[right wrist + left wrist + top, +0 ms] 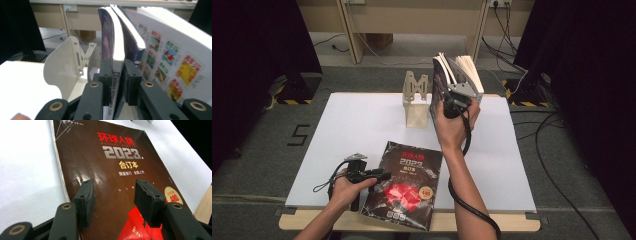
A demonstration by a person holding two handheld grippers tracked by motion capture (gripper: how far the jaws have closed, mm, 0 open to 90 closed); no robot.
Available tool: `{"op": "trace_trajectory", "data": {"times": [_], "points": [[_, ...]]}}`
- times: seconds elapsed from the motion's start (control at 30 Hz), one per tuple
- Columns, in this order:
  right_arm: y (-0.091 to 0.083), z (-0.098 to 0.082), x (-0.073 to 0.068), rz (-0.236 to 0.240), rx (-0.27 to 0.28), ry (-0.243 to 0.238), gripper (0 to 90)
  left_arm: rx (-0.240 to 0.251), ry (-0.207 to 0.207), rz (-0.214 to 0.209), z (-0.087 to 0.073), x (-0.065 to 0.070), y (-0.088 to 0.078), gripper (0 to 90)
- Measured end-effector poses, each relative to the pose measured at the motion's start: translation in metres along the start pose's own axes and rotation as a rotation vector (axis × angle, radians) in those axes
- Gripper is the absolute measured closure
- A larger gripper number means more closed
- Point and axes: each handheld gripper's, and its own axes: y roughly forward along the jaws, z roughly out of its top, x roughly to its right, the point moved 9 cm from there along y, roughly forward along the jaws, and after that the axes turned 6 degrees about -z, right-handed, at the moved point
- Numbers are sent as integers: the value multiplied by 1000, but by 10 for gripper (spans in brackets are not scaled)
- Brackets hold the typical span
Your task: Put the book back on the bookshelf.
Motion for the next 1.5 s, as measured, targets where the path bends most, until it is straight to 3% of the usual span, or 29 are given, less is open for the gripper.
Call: {"op": "trace_trajectory", "data": {"times": [0.47,1.0,1.2,1.37,1.5], "points": [[14,2,-8,15,-90,3,827,-4,-2,0,0,-1,0,496],[30,14,-8,-20,35,63,831,6,-2,-5,1,-3,-1,497],[38,8,-9,-37,27,44,824,6,-2,-3,1,-4,-1,498],[34,9,-10,-55,35,1,776,0,0,-4,0,-3,0,497],[25,10,-10,-43,44,-4,745,2,2,-3,0,-3,0,497]]}}
